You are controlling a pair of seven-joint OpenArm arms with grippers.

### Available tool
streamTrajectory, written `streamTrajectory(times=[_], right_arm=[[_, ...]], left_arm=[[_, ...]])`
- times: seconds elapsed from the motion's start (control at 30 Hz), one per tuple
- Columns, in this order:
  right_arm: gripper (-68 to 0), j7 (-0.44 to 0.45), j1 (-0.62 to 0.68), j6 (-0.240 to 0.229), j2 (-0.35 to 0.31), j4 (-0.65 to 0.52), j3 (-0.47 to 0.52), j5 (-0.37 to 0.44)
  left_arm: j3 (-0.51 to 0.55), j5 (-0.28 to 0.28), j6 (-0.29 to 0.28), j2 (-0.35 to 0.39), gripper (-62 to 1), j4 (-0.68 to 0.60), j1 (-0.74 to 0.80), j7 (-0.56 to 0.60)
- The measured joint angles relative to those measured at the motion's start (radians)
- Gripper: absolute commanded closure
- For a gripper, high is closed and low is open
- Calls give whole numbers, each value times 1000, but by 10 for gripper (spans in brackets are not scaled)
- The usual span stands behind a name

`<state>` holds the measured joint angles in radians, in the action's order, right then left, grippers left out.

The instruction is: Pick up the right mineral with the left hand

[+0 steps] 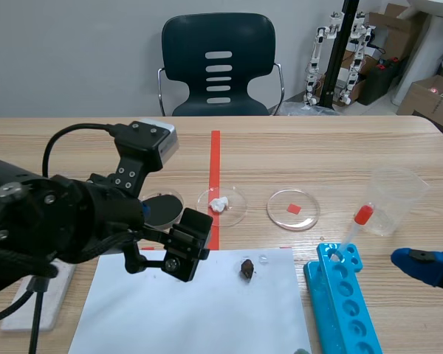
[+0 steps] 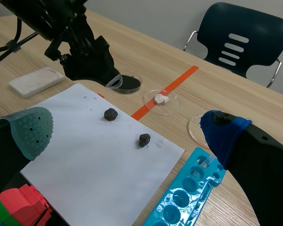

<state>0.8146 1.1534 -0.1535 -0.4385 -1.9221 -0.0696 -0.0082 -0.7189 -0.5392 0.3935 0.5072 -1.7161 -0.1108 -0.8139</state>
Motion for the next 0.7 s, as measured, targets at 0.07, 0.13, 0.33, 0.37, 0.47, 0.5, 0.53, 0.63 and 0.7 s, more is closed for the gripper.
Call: streamTrajectory(times=[0.07,0.13,0.33,0.37,0.47,0.5,0.53,0.63,0.7], right_arm=[[-679,0,0,0,0,0,0,0],[-679,0,0,0,0,0,0,0],[-679,0,0,0,0,0,0,0],[-679,0,0,0,0,0,0,0],[-679,0,0,0,0,0,0,0],[-679,0,0,0,0,0,0,0],[-679,0,0,0,0,0,0,0],[-679,0,0,0,0,0,0,0],[-679,0,0,0,0,0,0,0]], left_arm=[[-34,0,29,-28,-562,60,-44,-40],[-62,1,53,-60,-562,122,-84,-68],[-148,4,64,-146,-561,237,-179,-94],[-166,3,72,-159,-561,246,-192,-94],[-224,3,93,-198,-561,265,-227,-97],[-241,3,98,-212,-561,274,-237,-103],[-257,3,116,-226,-561,285,-247,-103],[-291,3,137,-270,-561,340,-278,-135],[-306,4,138,-299,-561,390,-298,-151]])
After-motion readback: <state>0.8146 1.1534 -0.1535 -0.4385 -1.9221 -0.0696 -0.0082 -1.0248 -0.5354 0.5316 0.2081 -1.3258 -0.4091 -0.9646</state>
